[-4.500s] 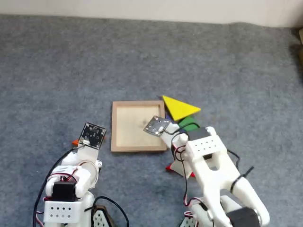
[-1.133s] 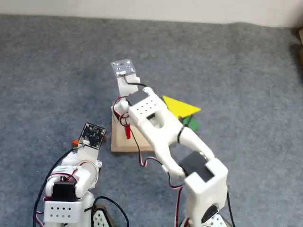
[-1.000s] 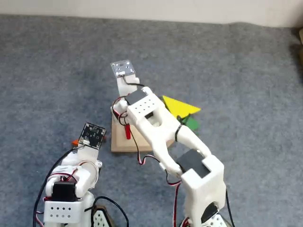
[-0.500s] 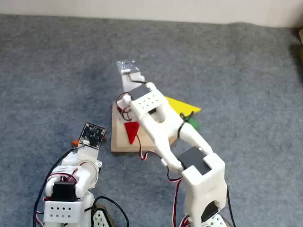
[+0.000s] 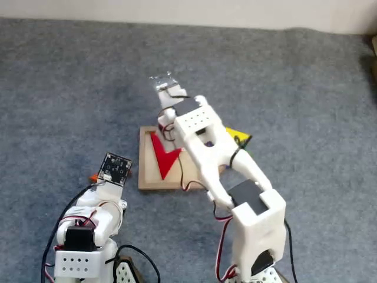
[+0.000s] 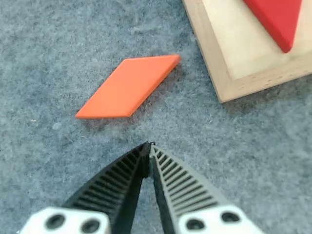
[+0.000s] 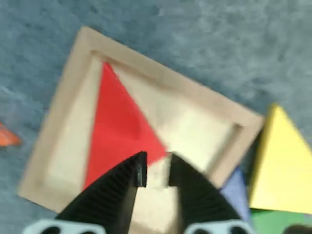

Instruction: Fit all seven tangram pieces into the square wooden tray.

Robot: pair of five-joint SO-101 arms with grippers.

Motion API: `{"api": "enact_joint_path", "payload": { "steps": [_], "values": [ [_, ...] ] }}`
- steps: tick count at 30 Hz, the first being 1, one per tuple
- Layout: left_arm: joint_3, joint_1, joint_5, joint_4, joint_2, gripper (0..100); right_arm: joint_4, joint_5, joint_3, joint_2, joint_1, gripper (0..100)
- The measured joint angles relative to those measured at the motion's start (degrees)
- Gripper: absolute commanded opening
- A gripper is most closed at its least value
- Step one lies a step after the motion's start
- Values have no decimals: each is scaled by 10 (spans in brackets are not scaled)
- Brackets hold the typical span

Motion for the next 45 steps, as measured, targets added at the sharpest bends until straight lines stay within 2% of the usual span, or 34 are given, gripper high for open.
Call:
{"api": "enact_joint_path", "payload": {
  "steps": [3, 7, 18, 25, 31, 36, 41, 45],
  "values": [
    [0, 0, 0, 0, 0, 25, 13, 40, 0, 0, 23, 5],
    [0, 0, 0, 0, 0, 25, 18, 50, 0, 1, 25, 5],
    [0, 0, 0, 0, 0, 25, 18, 43, -3, 49, -87, 5],
    [0, 0, 0, 0, 0, 25, 42, 25, -5, 46, -102, 5],
    [0, 0, 0, 0, 0, 25, 75, 25, -4, -63, -58, 5],
    [0, 0, 0, 0, 0, 25, 77, 25, 5, -143, 24, 11],
    [0, 0, 0, 0, 0, 25, 77, 83, 7, -157, 101, 158],
    [0, 0, 0, 0, 0, 25, 79, 143, 35, -157, 125, 241]
  ]
}}
